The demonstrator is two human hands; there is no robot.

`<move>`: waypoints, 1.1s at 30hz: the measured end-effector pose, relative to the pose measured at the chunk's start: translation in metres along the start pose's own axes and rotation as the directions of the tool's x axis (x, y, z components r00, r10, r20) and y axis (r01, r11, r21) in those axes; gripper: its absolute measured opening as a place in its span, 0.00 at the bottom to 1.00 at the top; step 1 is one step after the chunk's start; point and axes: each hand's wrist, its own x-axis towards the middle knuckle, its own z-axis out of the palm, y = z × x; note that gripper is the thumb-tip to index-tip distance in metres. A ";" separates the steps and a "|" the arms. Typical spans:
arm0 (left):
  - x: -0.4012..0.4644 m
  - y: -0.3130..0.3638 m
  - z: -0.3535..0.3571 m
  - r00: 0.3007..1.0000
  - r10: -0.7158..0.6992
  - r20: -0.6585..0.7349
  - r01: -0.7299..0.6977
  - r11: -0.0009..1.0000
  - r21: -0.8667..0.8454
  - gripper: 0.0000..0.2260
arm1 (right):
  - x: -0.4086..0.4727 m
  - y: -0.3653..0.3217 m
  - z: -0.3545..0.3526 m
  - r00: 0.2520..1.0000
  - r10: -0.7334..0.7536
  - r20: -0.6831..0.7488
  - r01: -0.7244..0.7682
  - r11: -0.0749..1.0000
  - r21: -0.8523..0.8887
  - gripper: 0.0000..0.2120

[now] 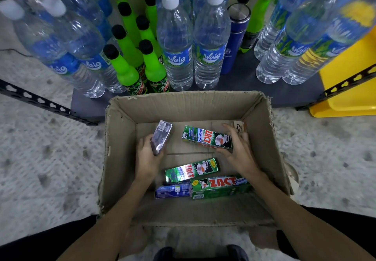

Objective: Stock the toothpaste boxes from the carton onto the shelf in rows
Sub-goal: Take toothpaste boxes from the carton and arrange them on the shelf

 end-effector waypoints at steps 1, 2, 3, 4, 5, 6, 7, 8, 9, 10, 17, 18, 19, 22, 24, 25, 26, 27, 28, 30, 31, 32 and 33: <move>0.000 0.005 -0.005 0.998 0.055 -0.011 -0.055 0.998 0.012 0.23 | -0.001 -0.004 -0.005 1.000 0.001 -0.013 -0.001 1.000 0.011 0.42; -0.002 0.013 -0.012 0.994 0.107 -0.016 -0.107 0.994 0.017 0.24 | -0.003 -0.007 -0.011 1.000 -0.004 -0.029 0.004 1.000 0.017 0.42; -0.003 0.020 -0.021 0.988 0.154 -0.019 -0.154 0.988 0.024 0.24 | -0.004 -0.012 -0.017 0.999 -0.031 -0.041 0.031 0.999 0.009 0.41; -0.004 0.028 -0.031 0.980 0.200 -0.017 -0.199 0.979 0.033 0.25 | -0.005 -0.016 -0.025 0.996 -0.070 -0.047 0.070 0.998 -0.008 0.40; -0.005 0.036 -0.041 0.970 0.242 -0.015 -0.242 0.970 0.031 0.25 | -0.007 -0.022 -0.033 0.993 -0.111 -0.049 0.110 0.994 -0.029 0.39; -0.005 0.044 -0.051 0.960 0.279 -0.016 -0.278 0.960 0.032 0.26 | -0.008 -0.028 -0.043 0.989 -0.140 -0.056 0.137 0.989 -0.053 0.39; -0.006 0.053 -0.061 0.948 0.319 -0.017 -0.318 0.947 0.039 0.27 | -0.010 -0.035 -0.054 0.983 -0.168 -0.069 0.163 0.983 -0.079 0.39; -0.007 0.061 -0.072 0.936 0.352 -0.020 -0.351 0.936 0.042 0.28 | -0.012 -0.043 -0.065 0.977 -0.194 -0.084 0.184 0.977 -0.110 0.38; -0.009 0.071 -0.082 0.927 0.374 -0.032 -0.373 0.927 0.035 0.29 | -0.016 -0.054 -0.077 0.968 -0.229 -0.107 0.213 0.967 -0.143 0.38; -0.011 0.081 -0.094 0.920 0.388 -0.048 -0.387 0.922 0.023 0.29 | -0.021 -0.064 -0.089 0.957 -0.259 -0.129 0.236 0.957 -0.167 0.38; -0.041 0.177 -0.188 0.832 0.550 -0.067 -0.552 0.834 -0.009 0.30 | -0.061 -0.137 -0.182 0.875 -0.446 -0.189 0.407 0.889 -0.211 0.34; -0.047 0.193 -0.202 0.814 0.577 -0.067 -0.579 0.815 -0.021 0.29 | -0.067 -0.147 -0.197 0.866 -0.463 -0.190 0.416 0.877 -0.241 0.33; -0.054 0.208 -0.216 0.795 0.602 -0.079 -0.605 0.796 -0.019 0.27 | -0.073 -0.157 -0.212 0.855 -0.479 -0.200 0.421 0.865 -0.275 0.32; -0.073 0.250 -0.255 0.732 0.672 -0.114 -0.676 0.737 -0.004 0.23 | -0.091 -0.191 -0.258 0.821 -0.520 -0.235 0.432 0.835 -0.341 0.31; -0.083 0.276 -0.278 0.685 0.717 -0.133 -0.722 0.692 0.011 0.21 | -0.107 -0.219 -0.288 0.785 -0.572 -0.238 0.468 0.800 -0.376 0.30; -0.089 0.289 -0.290 0.660 0.738 -0.140 -0.743 0.669 0.024 0.21 | -0.116 -0.234 -0.304 0.768 -0.594 -0.241 0.485 0.785 -0.386 0.29; -0.094 0.303 -0.302 0.635 0.759 -0.147 -0.763 0.645 0.032 0.21 | -0.127 -0.250 -0.320 0.751 -0.612 -0.250 0.500 0.773 -0.390 0.28; -0.099 0.317 -0.314 0.611 0.777 -0.152 -0.782 0.622 0.036 0.21 | -0.137 -0.266 -0.335 0.737 -0.623 -0.263 0.512 0.767 -0.386 0.27; -0.104 0.331 -0.326 0.586 0.795 -0.155 -0.801 0.598 0.040 0.20 | -0.147 -0.280 -0.351 0.731 -0.626 -0.272 0.518 0.768 -0.376 0.27; -0.111 0.360 -0.350 0.528 0.834 -0.162 -0.837 0.543 0.071 0.19 | -0.161 -0.307 -0.382 0.714 -0.648 -0.266 0.536 0.749 -0.388 0.27; -0.113 0.374 -0.362 0.504 0.848 -0.164 -0.850 0.521 0.083 0.18 | -0.165 -0.319 -0.396 0.703 -0.662 -0.259 0.542 0.735 -0.407 0.27; -0.115 0.389 -0.373 0.490 0.856 -0.164 -0.858 0.507 0.082 0.18 | -0.168 -0.331 -0.410 0.699 -0.666 -0.261 0.542 0.731 -0.415 0.26; -0.115 0.404 -0.385 0.484 0.860 -0.161 -0.864 0.499 0.071 0.17 | -0.168 -0.342 -0.423 0.698 -0.663 -0.269 0.538 0.734 -0.414 0.26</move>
